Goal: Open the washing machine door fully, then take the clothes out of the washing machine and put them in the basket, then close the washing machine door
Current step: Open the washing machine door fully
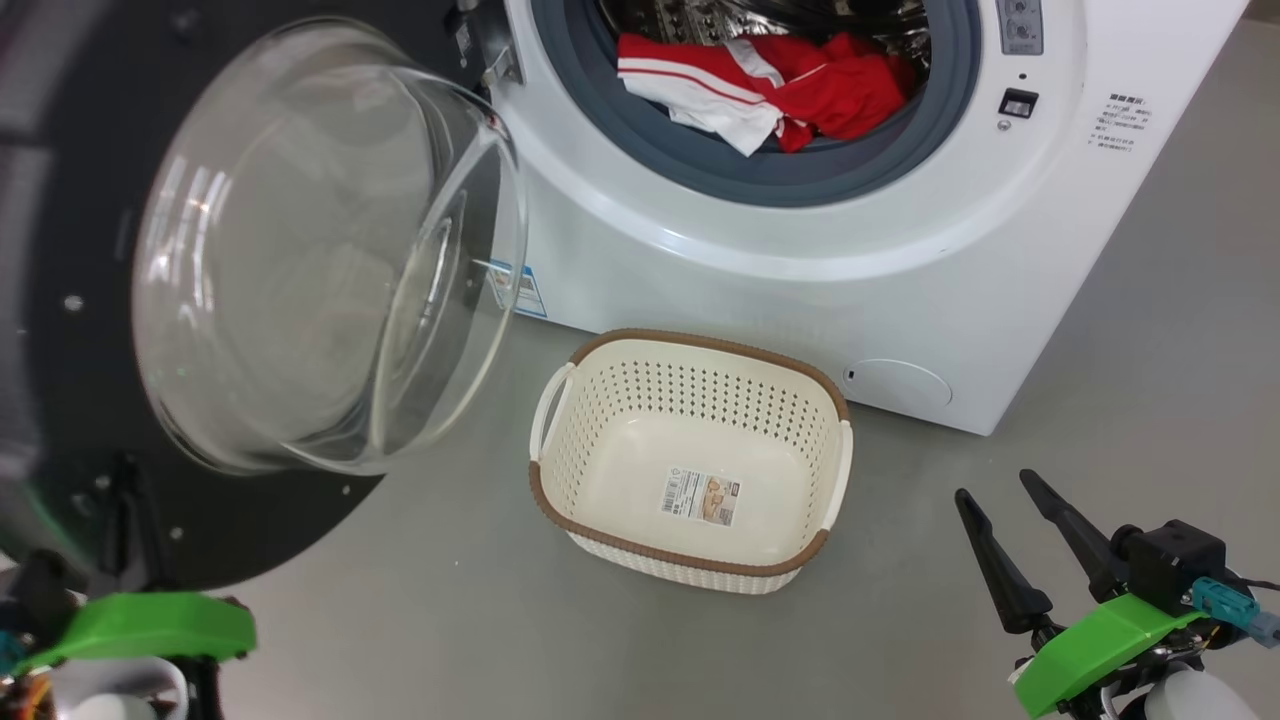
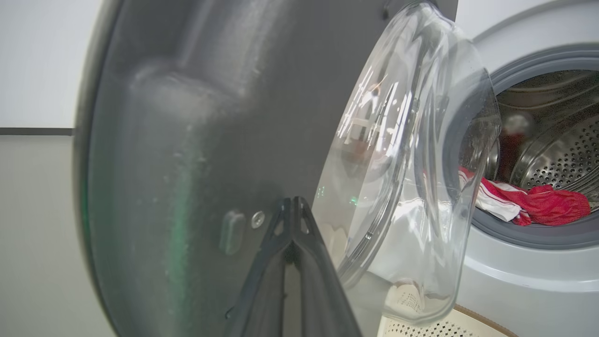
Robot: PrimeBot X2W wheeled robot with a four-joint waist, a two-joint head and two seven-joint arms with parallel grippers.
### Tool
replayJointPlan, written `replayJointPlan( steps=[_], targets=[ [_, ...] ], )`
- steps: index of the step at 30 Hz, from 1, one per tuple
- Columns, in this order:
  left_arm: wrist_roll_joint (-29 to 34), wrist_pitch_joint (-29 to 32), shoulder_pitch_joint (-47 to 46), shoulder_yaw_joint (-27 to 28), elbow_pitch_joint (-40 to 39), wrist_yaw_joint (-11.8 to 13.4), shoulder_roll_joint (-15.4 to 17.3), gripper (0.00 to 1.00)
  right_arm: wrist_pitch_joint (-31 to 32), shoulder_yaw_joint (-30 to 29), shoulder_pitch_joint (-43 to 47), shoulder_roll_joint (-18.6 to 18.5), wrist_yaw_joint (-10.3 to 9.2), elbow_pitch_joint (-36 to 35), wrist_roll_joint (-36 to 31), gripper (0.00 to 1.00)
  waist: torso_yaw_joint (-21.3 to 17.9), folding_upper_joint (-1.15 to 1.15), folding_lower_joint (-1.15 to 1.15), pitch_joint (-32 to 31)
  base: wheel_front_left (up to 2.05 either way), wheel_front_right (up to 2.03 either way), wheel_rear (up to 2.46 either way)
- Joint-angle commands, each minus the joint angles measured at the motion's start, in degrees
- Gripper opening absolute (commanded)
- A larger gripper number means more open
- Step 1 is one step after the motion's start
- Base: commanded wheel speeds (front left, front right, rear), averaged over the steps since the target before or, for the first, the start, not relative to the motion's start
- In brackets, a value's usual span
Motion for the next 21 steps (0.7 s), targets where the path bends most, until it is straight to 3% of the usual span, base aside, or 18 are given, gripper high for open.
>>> replayJointPlan(
  steps=[1,21],
  targets=[
    [0.92,-0.31,-3.45,3.86,-0.17,-0.17,3.15,0.00,-0.69,1.22,-1.28,-1.06,0.09,-1.39,-0.09,1.00,-0.10,0.00,0.00,0.62,0.00,0.00,0.00],
    [7.46,-0.31,-14.78,14.15,12.74,-1.68,7.62,0.00,-0.69,2.03,-3.94,-2.55,0.09,-1.33,0.15,1.00,-0.88,0.00,0.00,3.92,0.00,0.00,0.00]
  ],
)
